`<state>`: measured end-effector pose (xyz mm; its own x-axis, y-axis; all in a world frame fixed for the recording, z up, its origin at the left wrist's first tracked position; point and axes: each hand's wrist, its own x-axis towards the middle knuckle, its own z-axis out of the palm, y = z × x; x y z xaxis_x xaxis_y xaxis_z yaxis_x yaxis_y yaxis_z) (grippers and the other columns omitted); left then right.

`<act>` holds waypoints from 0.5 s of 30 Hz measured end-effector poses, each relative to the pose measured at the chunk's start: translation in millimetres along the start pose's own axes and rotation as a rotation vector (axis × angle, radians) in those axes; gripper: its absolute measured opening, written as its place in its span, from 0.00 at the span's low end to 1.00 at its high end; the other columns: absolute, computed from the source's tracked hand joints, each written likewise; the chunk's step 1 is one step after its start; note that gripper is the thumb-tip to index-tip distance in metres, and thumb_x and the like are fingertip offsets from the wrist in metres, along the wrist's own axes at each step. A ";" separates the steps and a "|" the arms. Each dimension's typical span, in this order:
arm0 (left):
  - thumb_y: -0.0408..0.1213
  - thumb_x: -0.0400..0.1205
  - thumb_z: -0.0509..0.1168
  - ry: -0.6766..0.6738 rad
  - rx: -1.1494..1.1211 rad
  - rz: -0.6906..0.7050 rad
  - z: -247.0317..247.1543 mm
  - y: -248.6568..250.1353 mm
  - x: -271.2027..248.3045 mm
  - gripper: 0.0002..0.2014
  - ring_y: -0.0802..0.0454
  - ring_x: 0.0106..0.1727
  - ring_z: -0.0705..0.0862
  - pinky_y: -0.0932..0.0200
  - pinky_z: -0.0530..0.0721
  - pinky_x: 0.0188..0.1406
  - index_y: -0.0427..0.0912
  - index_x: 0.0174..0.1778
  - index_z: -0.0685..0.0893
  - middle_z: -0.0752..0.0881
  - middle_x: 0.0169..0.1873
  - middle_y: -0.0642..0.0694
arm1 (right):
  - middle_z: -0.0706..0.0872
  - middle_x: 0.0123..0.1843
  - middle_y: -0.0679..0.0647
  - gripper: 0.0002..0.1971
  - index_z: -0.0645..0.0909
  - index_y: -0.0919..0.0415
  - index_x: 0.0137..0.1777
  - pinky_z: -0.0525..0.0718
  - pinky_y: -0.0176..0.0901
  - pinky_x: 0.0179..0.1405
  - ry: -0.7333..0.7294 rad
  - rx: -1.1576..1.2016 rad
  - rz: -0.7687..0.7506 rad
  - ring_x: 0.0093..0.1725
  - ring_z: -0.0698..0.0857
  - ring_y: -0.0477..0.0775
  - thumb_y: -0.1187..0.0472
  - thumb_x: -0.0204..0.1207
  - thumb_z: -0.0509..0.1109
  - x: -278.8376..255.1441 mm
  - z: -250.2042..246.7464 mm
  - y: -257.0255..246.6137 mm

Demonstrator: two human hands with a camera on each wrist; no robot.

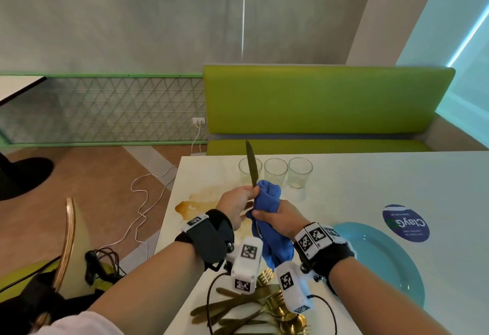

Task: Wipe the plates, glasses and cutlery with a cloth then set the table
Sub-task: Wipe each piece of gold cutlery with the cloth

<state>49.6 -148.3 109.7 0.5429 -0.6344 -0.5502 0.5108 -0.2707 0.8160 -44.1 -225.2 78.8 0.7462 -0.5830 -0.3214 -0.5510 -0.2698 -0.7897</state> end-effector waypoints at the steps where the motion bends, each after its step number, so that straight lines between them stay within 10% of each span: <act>1: 0.36 0.83 0.63 0.000 -0.026 -0.015 -0.8 1.2 3.2 0.04 0.54 0.45 0.79 0.59 0.72 0.37 0.44 0.46 0.83 0.84 0.40 0.53 | 0.88 0.48 0.62 0.20 0.83 0.69 0.55 0.82 0.46 0.47 0.004 0.023 0.020 0.46 0.85 0.59 0.51 0.73 0.72 0.6 1.3 -0.4; 6: 0.39 0.82 0.65 0.012 -0.087 -0.051 -9.3 0.4 11.1 0.04 0.49 0.60 0.74 0.49 0.67 0.60 0.48 0.41 0.84 0.84 0.49 0.53 | 0.89 0.53 0.66 0.19 0.84 0.68 0.55 0.84 0.56 0.60 -0.057 0.043 0.027 0.55 0.87 0.64 0.54 0.70 0.75 6.8 -2.2 4.4; 15: 0.42 0.81 0.66 0.114 0.258 0.046 -40.7 -5.0 3.7 0.15 0.48 0.58 0.72 0.50 0.69 0.66 0.41 0.62 0.83 0.79 0.52 0.48 | 0.83 0.44 0.47 0.09 0.84 0.57 0.45 0.76 0.33 0.50 0.001 -0.085 0.084 0.44 0.82 0.37 0.52 0.71 0.72 -1.4 -12.1 39.5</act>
<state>76.1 -119.8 96.4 0.6405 -0.5691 -0.5156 0.3050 -0.4277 0.8509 -71.4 -244.3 54.4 0.6956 -0.6074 -0.3836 -0.6411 -0.2839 -0.7130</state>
